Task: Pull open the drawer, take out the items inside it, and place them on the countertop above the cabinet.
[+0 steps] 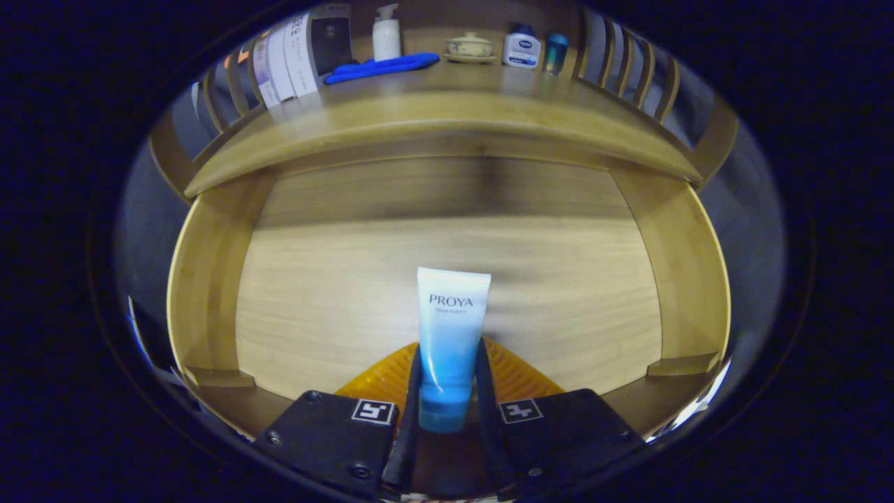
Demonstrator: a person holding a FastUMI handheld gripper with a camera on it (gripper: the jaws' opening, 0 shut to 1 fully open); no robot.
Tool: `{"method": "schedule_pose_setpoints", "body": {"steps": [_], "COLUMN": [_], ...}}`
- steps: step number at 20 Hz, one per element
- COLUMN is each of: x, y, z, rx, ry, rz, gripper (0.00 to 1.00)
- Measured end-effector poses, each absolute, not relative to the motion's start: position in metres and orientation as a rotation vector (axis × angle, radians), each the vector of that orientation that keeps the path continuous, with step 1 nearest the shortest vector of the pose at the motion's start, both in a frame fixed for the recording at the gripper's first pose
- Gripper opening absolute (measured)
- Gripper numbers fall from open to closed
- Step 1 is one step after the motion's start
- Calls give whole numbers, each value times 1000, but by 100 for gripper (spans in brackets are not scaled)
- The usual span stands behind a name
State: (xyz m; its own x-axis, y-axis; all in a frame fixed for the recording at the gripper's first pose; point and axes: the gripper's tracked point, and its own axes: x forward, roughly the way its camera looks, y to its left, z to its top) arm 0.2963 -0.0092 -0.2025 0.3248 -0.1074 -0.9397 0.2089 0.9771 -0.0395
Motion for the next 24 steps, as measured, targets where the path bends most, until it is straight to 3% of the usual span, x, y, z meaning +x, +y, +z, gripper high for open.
{"method": "schedule_pose_setpoints", "body": {"steps": [13,24], "x": [328,407], "y": [-11,-22], "z": [-101,-66], "rx": [82,80], "ry": [1072,1007], "rz": [-148,-189], "gripper": [41,41]}}
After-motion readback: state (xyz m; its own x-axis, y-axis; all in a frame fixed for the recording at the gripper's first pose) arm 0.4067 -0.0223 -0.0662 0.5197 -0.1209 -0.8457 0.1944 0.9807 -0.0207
